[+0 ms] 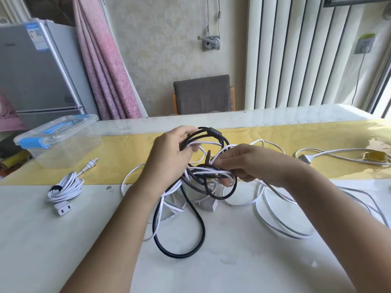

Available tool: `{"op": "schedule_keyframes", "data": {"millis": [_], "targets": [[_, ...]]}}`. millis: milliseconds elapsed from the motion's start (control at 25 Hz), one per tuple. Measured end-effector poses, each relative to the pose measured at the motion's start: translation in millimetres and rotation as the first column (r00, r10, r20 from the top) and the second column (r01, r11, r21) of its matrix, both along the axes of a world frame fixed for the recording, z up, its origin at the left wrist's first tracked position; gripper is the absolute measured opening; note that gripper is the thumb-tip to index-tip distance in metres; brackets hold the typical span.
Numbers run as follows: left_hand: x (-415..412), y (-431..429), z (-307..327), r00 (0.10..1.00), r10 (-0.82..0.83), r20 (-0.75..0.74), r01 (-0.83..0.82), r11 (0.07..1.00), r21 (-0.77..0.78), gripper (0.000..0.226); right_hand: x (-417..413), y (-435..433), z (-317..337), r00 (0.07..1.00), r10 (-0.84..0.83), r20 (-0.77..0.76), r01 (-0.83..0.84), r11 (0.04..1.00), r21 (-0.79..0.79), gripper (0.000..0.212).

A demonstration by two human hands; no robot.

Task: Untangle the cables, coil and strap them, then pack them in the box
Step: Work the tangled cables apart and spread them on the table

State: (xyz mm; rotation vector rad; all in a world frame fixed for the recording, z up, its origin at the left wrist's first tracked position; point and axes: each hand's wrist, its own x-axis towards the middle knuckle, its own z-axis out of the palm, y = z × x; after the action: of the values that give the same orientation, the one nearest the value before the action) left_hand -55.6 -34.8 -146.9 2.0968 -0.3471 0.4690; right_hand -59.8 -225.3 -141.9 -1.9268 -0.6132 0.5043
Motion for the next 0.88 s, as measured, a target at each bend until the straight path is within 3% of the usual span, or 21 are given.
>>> {"op": "schedule_keyframes", "data": {"millis": [120,240,360,480,640,760,880], "targets": [[-1.2,12.6,6.6,0.980,0.098,0.173,-0.099,0.995,0.000,0.032,2.9,-6.5,0.3,0.994,-0.010,-0.111,0.028,0.987,0.156,0.043],[-13.7,11.4,14.7,0.984,0.017,0.179,-0.019,1.000,0.009,0.053,5.0,-8.3,-1.4,0.977,-0.050,-0.209,0.108,0.955,0.277,0.039],[-26.0,-6.5,11.0,0.997,0.079,-0.002,-0.074,0.940,0.333,0.063,5.4,-8.6,-0.4,0.962,-0.100,-0.253,0.185,0.922,0.340,0.033],[-28.4,-15.5,9.5,0.970,0.240,0.042,-0.228,0.832,0.505,0.050,8.2,-9.2,-1.2,0.960,-0.140,-0.244,0.216,0.922,0.322,0.032],[-34.4,2.4,22.8,0.933,0.347,0.097,-0.350,0.811,0.469,0.030,13.6,-9.6,-3.7,0.981,-0.158,-0.114,0.176,0.969,0.173,0.035],[-26.0,20.9,25.4,0.824,0.462,0.328,-0.547,0.798,0.253,0.028,16.8,-19.7,-1.4,0.986,-0.121,-0.112,0.139,0.975,0.171,0.030],[-8.8,29.4,22.2,0.769,0.520,0.373,-0.577,0.815,0.053,0.036,16.5,-26.1,-1.0,0.986,0.086,-0.141,-0.060,0.983,0.175,0.036]]}}
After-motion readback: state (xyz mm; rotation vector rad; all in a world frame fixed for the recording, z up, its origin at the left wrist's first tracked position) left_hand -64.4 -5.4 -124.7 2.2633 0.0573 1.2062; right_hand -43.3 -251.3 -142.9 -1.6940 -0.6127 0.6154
